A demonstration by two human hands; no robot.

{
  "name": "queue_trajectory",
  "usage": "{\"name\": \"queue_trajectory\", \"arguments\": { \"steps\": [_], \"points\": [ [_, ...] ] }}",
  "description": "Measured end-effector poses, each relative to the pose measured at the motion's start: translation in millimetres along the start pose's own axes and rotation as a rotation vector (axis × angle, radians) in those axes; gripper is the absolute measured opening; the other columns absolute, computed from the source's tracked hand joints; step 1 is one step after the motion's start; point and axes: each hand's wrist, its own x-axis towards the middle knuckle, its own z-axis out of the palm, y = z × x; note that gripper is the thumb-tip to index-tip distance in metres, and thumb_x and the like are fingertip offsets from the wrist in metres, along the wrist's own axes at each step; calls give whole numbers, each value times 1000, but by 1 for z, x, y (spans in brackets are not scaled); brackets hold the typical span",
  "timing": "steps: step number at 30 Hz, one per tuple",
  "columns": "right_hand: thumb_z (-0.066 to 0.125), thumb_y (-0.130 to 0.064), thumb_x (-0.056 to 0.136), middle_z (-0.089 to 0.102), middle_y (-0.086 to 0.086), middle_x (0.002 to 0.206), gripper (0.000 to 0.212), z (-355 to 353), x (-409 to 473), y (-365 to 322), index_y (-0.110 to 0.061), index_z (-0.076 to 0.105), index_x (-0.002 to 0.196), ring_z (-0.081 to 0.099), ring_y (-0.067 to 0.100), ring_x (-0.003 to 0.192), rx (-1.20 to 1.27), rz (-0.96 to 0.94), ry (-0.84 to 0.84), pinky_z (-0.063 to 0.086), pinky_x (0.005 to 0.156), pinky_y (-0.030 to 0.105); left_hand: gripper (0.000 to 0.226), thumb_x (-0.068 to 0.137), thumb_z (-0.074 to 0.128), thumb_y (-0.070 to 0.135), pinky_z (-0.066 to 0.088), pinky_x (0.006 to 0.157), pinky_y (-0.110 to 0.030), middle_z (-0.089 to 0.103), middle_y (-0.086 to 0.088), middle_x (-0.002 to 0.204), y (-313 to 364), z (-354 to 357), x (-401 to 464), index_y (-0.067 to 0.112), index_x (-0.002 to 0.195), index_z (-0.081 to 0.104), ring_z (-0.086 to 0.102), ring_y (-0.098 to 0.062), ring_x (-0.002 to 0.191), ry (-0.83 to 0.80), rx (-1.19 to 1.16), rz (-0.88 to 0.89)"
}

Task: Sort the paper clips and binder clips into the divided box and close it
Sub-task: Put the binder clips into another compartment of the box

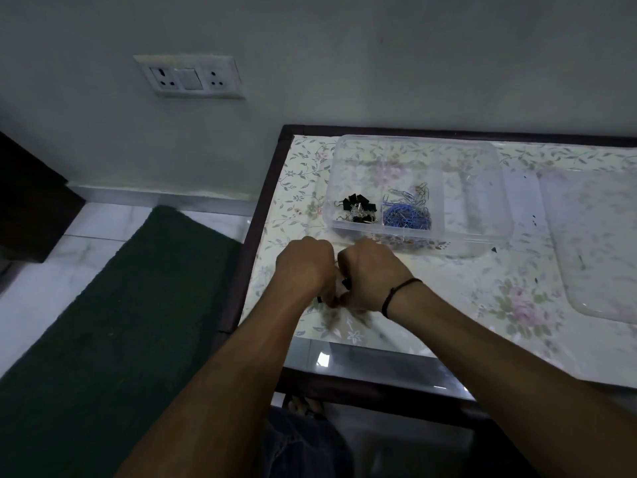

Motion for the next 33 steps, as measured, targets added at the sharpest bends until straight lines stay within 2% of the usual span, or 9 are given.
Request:
{"name": "queue_trajectory", "arguments": {
  "steps": [6, 9, 12, 16, 20, 24, 27, 30, 33],
  "points": [
    [72, -22, 79, 67, 18, 95, 29, -1, 2, 4, -15, 47, 66, 65, 32, 93, 58, 45, 8, 37, 66, 28, 46, 63, 90, 38, 46, 66, -30, 59, -5, 87, 1, 6, 4, 18, 71, 50, 59, -23, 83, 48, -50, 31],
    [71, -21, 78, 68, 18, 95, 17, -6, 2, 5, -8, 60, 75, 64, 31, 94, 114, 66, -7, 38, 67, 28, 33, 75, 77, 30, 45, 65, -29, 51, -3, 79, 5, 5, 3, 17, 68, 49, 64, -25, 87, 113, -91, 42],
    [75, -22, 73, 75, 13, 90, 22, -10, 2, 8, -4, 75, 85, 69, 28, 85, 187, 101, -40, 49, 65, 28, 37, 76, 75, 30, 45, 66, -29, 45, -1, 70, 7, 3, 2, 15, 62, 44, 55, -22, 77, 129, -95, 46],
    [76, -24, 68, 77, 8, 88, 20, -15, 3, 14, -11, 79, 82, 71, 22, 82, 252, 151, -79, 60, 74, 30, 39, 75, 76, 29, 45, 65, -30, 45, -1, 69, 5, 3, 2, 17, 61, 41, 52, -21, 74, 138, -73, 55],
    [77, -29, 67, 77, 7, 90, 25, -21, 0, 14, -12, 80, 85, 71, 21, 83, 247, 167, -84, 60, 76, 32, 30, 69, 81, 27, 45, 64, -29, 53, -2, 77, 6, 4, 3, 16, 73, 54, 62, -23, 79, 149, -36, 75],
    [78, -31, 69, 77, 5, 94, 25, -25, -2, 12, -14, 80, 88, 71, 21, 87, 243, 156, -122, 59, 79, 31, 37, 67, 84, 29, 46, 63, -27, 50, -1, 72, 7, 4, 5, 17, 63, 48, 67, -24, 83, 169, -73, 62],
    [80, -32, 68, 76, 0, 97, 27, -37, -4, 14, -18, 80, 92, 70, 17, 88, 271, 150, -145, 55, 71, 24, 29, 66, 84, 36, 52, 65, -27, 60, 0, 72, 3, -7, -1, 14, 74, 68, 68, -21, 78, 177, -128, 62],
    [87, -29, 64, 75, -7, 89, 26, -59, -6, 26, -21, 79, 88, 69, 9, 81, 461, 192, -118, 50, 64, 19, 22, 70, 85, 35, 54, 64, -23, 72, 4, 79, -4, -31, -15, 17, 80, 77, 69, -13, 71, 240, -297, 62],
    [89, -13, 63, 76, -2, 75, 22, -77, -8, 41, -11, 78, 82, 72, 9, 71, 888, 244, -46, 57, 64, 20, 16, 69, 84, 31, 61, 65, -27, 77, 0, 80, -8, -47, -28, 21, 78, 76, 71, -17, 65, 320, -672, 71]
  ]
}}
